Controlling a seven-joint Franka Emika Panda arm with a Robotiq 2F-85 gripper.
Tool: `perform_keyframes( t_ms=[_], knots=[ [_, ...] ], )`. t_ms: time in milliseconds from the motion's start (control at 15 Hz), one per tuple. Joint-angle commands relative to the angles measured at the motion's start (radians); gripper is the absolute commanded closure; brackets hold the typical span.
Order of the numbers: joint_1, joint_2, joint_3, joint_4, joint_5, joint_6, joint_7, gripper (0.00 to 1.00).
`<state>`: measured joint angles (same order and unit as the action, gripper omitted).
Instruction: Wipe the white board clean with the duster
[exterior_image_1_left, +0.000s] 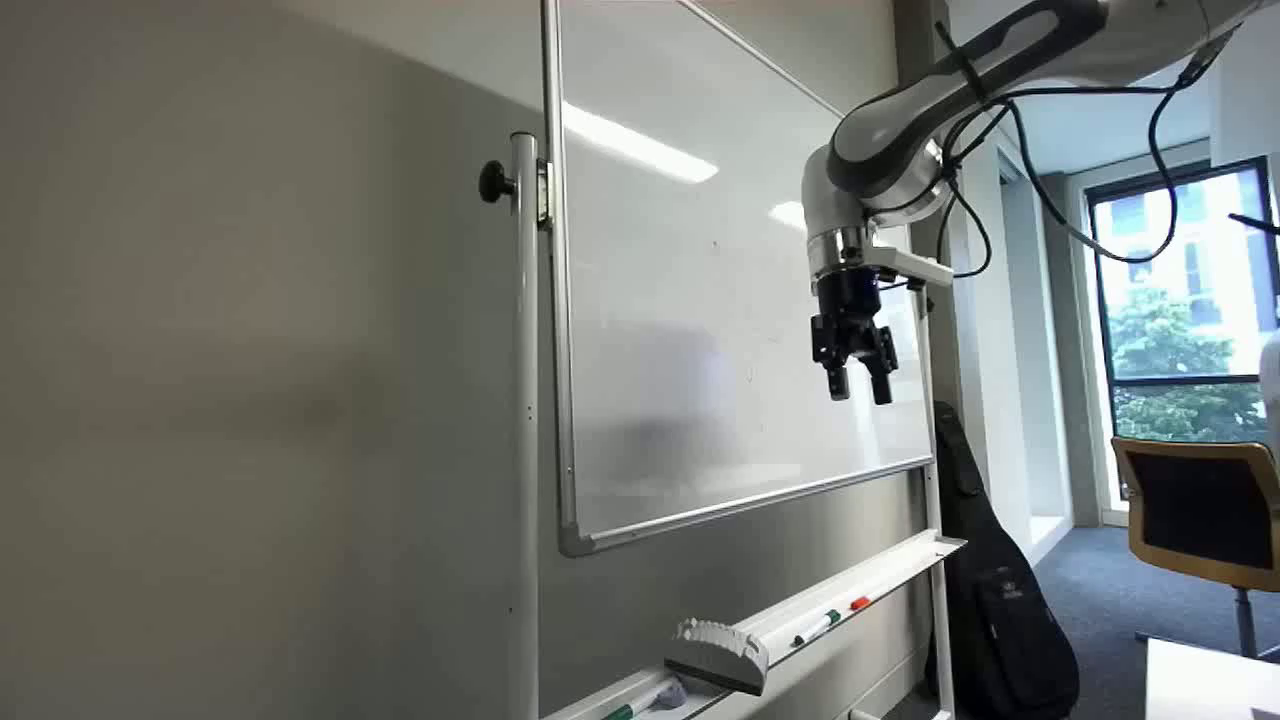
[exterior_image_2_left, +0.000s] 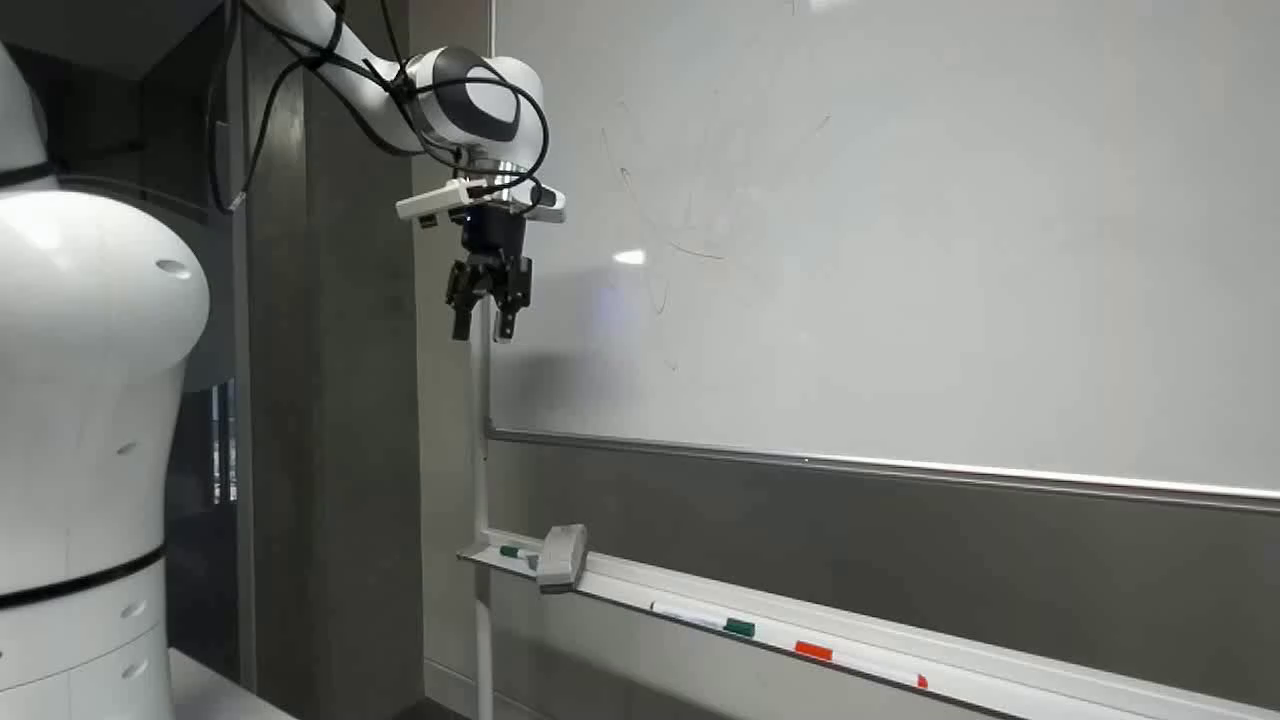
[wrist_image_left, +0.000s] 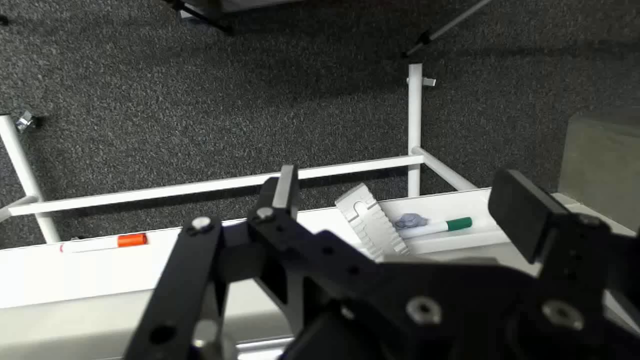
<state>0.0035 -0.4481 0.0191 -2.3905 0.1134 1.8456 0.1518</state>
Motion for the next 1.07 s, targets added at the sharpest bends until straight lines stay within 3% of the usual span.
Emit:
perform_keyframes(
  t_ms=[0, 400, 1000],
  knots=[
    [-0.005, 0.0, 0.004, 0.002, 0.001, -0.002, -0.002, 0.0],
    [-0.005, 0.005, 0.003, -0.002, 0.004, 0.012, -0.002, 0.0],
    [0.006, 0.185, -0.008, -0.185, -0.031, 0.495, -0.172, 0.0]
  ],
)
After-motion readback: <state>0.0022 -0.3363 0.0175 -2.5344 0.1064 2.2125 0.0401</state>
